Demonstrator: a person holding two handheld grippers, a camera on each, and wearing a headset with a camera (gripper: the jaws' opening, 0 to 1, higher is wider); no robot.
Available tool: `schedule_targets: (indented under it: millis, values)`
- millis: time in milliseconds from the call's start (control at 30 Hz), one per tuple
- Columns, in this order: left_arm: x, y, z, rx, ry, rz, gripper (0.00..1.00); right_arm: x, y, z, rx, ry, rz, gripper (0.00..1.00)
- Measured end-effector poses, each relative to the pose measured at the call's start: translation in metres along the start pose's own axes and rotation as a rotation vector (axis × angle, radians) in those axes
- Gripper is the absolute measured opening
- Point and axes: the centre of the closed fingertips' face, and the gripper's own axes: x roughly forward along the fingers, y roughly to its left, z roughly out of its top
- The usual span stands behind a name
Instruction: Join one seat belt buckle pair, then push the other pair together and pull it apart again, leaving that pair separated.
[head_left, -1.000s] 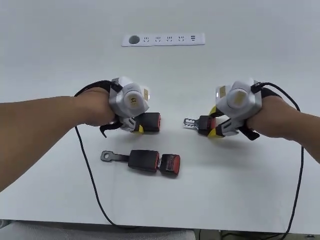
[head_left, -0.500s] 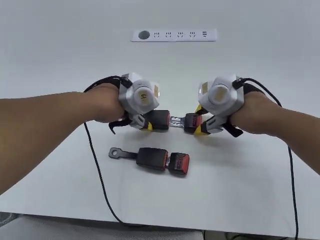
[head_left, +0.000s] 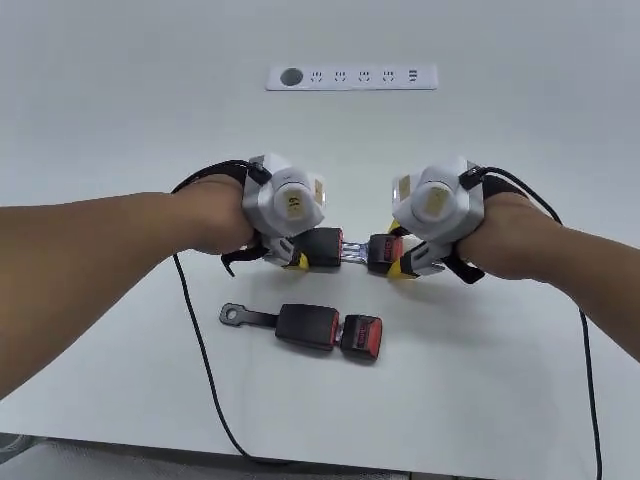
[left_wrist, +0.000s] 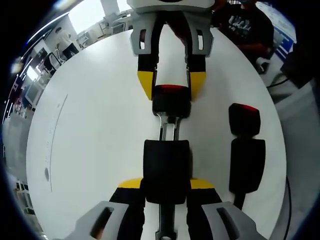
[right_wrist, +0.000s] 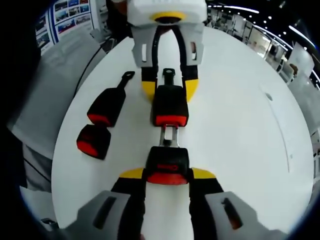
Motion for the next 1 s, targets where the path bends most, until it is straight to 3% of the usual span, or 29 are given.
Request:
schedule_targets:
  millis: [33, 267, 367, 533, 700, 733, 800, 833, 1000]
  values:
    - [0.0, -0.001, 0.001, 0.013, 0.003, -0.001, 0.32, 0.0, 0.0, 0.005, 0.006, -0.02, -0.001, 0.32]
    - [0.0, 0.0, 0.001, 0.014, 0.021, -0.005, 0.31, 0.005, 0.0, 0.01, 0.002, -0.024, 0.002, 0.32]
    - [0.0, -0.001, 0.001, 0.001, 0.009, 0.004, 0.31, 0.006, 0.0, 0.009, 0.032, -0.032, -0.004, 0.32]
    - [-0.001, -0.002, 0.0, 0.001, -0.037, 0.002, 0.31, 0.008, -0.001, 0.012, 0.012, -0.018, -0.014, 0.31]
    - [0.0, -0.002, 0.001, 0.012, -0.031, -0.007, 0.3, 0.009, 0.0, 0.015, -0.012, -0.015, -0.007, 0.3]
    - [0.0, -0.002, 0.001, 0.01, -0.03, -0.01, 0.3, 0.014, 0.002, 0.027, 0.004, -0.039, -0.001, 0.3]
    - [0.0, -0.002, 0.001, 0.013, -0.028, -0.012, 0.3, 0.017, -0.001, 0.026, -0.041, 0.035, -0.019, 0.3]
    - [0.0, -0.002, 0.001, 0.015, -0.028, -0.013, 0.3, 0.018, -0.001, 0.025, -0.04, 0.045, -0.016, 0.3]
    - [-0.001, -0.003, 0.0, 0.02, -0.026, -0.008, 0.31, 0.019, -0.006, 0.021, -0.017, 0.005, -0.008, 0.3]
